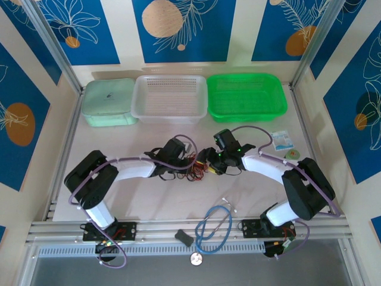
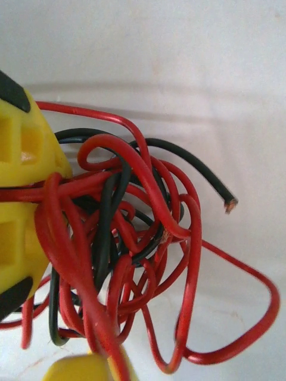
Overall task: Untangle the cables
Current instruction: Untie the cable from multiple cables.
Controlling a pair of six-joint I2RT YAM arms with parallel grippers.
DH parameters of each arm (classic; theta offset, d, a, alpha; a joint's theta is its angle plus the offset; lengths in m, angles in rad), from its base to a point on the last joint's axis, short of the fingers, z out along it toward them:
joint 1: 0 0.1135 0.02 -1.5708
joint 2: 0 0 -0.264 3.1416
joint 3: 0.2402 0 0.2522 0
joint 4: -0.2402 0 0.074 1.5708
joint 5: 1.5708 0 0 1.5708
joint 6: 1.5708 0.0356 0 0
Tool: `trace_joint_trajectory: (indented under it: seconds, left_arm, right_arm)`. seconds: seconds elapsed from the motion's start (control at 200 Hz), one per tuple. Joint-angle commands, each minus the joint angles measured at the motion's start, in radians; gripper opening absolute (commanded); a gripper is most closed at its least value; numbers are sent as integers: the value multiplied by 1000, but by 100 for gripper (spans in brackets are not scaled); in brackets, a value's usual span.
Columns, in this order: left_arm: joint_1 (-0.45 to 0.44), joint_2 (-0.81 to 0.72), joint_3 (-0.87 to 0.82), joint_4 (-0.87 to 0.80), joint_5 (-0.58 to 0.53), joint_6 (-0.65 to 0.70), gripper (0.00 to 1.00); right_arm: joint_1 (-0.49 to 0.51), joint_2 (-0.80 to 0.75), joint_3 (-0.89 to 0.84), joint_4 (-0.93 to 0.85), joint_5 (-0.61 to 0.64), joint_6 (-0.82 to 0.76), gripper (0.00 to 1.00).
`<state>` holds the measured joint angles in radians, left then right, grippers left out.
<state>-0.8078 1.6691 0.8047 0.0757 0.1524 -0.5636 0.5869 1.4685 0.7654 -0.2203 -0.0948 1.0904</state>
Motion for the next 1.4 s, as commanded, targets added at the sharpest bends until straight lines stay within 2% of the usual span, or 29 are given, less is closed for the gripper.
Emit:
trace_joint_trajectory:
  seconds: [0.0,0.105,0.255,0.405,0.48,0.585,0.68,0.745,0.88,1.02,1.095,1.196,1.396]
  left_arm:
    - [-6,-46,-76,143,105,48,3]
    - [-5,-83,-127,212,126,70,0]
    - [-5,-112,-152,216,141,118,0]
    - [-4,-158,-195,245,145,142,0]
    - [-4,-188,-210,246,140,154,0]
    - [-4,-237,-223,221,131,183,0]
    - [-5,-287,-222,164,92,214,0]
    - [-5,-325,-219,116,64,239,8]
    - [-5,-412,-203,18,9,286,31]
    - [-6,-497,-184,-80,-21,322,56]
    - [-5,-529,-176,-121,-29,327,65]
    - [-5,-545,-164,-171,-39,303,71]
    - [-4,-472,-147,-243,10,163,68]
  right_arm:
    - [4,3,-3,6,-35,22,64]
    - [5,13,-8,8,-34,23,64]
    - [7,50,-7,9,-26,14,64]
    - [19,114,4,17,-33,0,57]
    - [26,138,9,30,-54,-4,44]
    - [31,144,13,32,-65,-16,17]
    - [26,124,22,9,-66,-44,0]
    - [18,106,31,-17,-68,-74,0]
    - [3,59,54,-71,-62,-184,0]
    - [-7,32,96,-137,-28,-357,0]
    - [-10,27,110,-140,-8,-448,0]
    - [-7,29,120,-133,15,-542,0]
    - [-2,5,75,-47,43,-660,0]
